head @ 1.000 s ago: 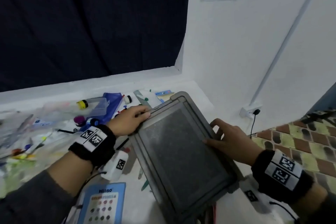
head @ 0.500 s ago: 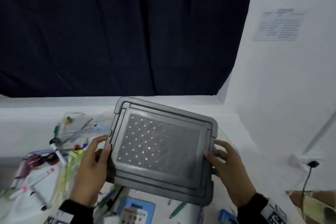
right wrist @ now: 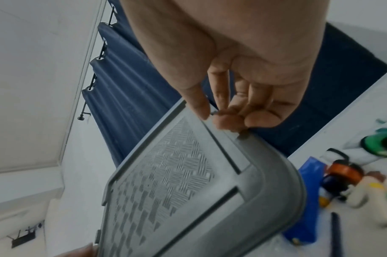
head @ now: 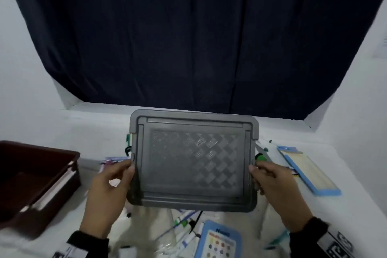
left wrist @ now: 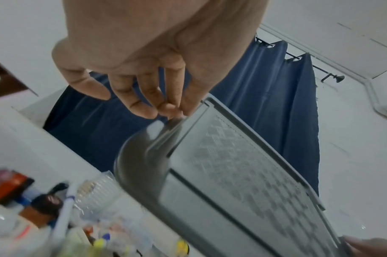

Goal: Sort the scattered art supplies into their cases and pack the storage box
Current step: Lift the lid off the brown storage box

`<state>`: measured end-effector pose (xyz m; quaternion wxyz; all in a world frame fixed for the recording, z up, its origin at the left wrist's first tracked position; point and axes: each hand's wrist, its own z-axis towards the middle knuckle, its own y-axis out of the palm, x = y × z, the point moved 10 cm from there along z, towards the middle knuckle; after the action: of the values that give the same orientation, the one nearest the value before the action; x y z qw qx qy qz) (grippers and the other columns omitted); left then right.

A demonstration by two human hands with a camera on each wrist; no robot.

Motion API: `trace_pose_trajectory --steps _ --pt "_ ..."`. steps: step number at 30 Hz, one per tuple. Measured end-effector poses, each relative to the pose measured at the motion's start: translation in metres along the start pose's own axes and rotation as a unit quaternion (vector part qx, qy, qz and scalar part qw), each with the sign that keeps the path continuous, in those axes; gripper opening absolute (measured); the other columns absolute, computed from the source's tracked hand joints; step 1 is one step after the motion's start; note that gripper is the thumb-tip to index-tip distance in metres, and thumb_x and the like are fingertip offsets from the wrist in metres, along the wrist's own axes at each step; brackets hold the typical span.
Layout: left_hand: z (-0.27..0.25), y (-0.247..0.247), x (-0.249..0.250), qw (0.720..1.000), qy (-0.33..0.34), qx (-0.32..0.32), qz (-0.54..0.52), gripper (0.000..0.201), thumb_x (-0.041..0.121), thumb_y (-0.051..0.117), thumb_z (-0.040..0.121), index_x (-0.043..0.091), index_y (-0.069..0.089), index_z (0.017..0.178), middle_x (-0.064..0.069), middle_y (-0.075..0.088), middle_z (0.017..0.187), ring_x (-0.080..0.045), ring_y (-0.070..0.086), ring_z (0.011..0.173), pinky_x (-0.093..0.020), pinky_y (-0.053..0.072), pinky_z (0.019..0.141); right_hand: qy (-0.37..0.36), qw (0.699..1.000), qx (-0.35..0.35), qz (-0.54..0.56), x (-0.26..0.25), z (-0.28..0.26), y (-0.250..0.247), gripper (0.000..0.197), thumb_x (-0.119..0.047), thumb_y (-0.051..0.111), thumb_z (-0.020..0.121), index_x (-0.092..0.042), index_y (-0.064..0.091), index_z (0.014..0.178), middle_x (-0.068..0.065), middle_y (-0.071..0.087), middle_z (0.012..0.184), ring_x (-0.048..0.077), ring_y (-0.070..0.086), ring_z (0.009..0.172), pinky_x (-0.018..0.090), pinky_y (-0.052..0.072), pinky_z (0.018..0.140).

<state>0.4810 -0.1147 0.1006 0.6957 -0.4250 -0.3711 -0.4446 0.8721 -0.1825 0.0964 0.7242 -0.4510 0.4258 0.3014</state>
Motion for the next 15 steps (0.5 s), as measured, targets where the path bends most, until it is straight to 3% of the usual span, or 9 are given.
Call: trace_pose_trajectory --steps 1,3,5,6,8,10,13,15 --pt "0.004 -0.013 0.000 1.000 -0.006 -0.004 -0.013 0.022 0.021 0.063 0.096 0.035 0.076 0.085 0.013 0.076 0.089 -0.016 0.067 0.089 -0.024 0.052 0.072 0.017 0.999 0.007 0.041 -0.010 -0.003 0.011 0.026 -0.020 0.063 0.095 -0.018 0.066 0.070 0.002 0.057 0.055 0.015 0.055 0.055 0.033 0.044 0.059" --pt "0.016 -0.040 -0.013 0.996 -0.069 -0.027 -0.054 0.035 0.045 0.053 0.099 0.025 0.080 0.089 0.009 0.077 0.088 -0.014 0.064 0.086 -0.030 0.047 0.075 0.068 0.989 0.023 0.132 -0.027 -0.007 0.035 0.033 -0.032 0.055 0.098 -0.005 0.069 0.084 0.010 0.064 0.069 0.021 0.061 0.067 0.033 0.047 0.063" --pt "0.029 -0.062 -0.031 0.976 -0.151 -0.090 -0.131 0.067 0.073 0.039 0.092 0.020 0.077 0.108 0.005 0.076 0.098 -0.018 0.059 0.088 -0.038 0.039 0.079 0.115 0.969 0.033 0.218 -0.042 -0.013 0.061 0.044 -0.044 0.044 0.101 -0.008 0.068 0.102 0.013 0.071 0.088 0.023 0.066 0.083 0.038 0.048 0.073" --pt "0.035 -0.072 -0.033 0.962 -0.175 -0.122 -0.169 0.078 0.079 0.031 0.089 0.020 0.074 0.116 0.004 0.075 0.109 -0.018 0.060 0.098 -0.039 0.038 0.085 0.120 0.961 0.029 0.247 -0.053 -0.016 0.075 0.049 -0.049 0.038 0.101 -0.011 0.067 0.111 0.012 0.073 0.098 0.022 0.068 0.092 0.041 0.049 0.080" --pt "0.051 -0.096 -0.029 0.936 -0.186 -0.185 -0.236 0.085 0.078 0.021 0.090 0.016 0.065 0.128 0.000 0.070 0.126 -0.018 0.061 0.120 -0.040 0.037 0.102 0.117 0.949 0.008 0.292 -0.074 -0.019 0.104 0.057 -0.055 0.033 0.100 -0.015 0.068 0.119 0.005 0.073 0.114 0.018 0.066 0.108 0.044 0.050 0.094" --pt "0.066 -0.115 -0.020 0.911 -0.175 -0.249 -0.279 0.083 0.074 0.017 0.092 0.016 0.056 0.137 0.000 0.065 0.134 -0.018 0.058 0.128 -0.043 0.035 0.109 0.114 0.938 -0.027 0.326 -0.095 -0.022 0.136 0.057 -0.058 0.033 0.099 -0.019 0.067 0.122 -0.005 0.070 0.122 0.012 0.062 0.117 0.038 0.044 0.102" --pt "0.097 -0.150 -0.028 0.931 -0.108 -0.268 -0.223 0.075 0.072 0.016 0.096 0.028 0.047 0.147 0.011 0.053 0.147 -0.016 0.048 0.137 -0.052 0.024 0.118 0.081 0.948 -0.052 0.305 -0.128 -0.020 0.181 0.052 -0.060 0.031 0.098 -0.032 0.061 0.131 -0.019 0.066 0.124 0.003 0.055 0.122 0.031 0.040 0.099" --pt "0.115 -0.169 -0.030 0.945 -0.066 -0.253 -0.195 0.067 0.069 0.016 0.098 0.036 0.040 0.150 0.017 0.048 0.149 -0.013 0.046 0.138 -0.052 0.023 0.119 0.044 0.955 -0.034 0.293 -0.149 -0.017 0.204 0.044 -0.053 0.031 0.102 -0.032 0.056 0.131 -0.015 0.064 0.129 0.008 0.055 0.126 0.038 0.043 0.100"
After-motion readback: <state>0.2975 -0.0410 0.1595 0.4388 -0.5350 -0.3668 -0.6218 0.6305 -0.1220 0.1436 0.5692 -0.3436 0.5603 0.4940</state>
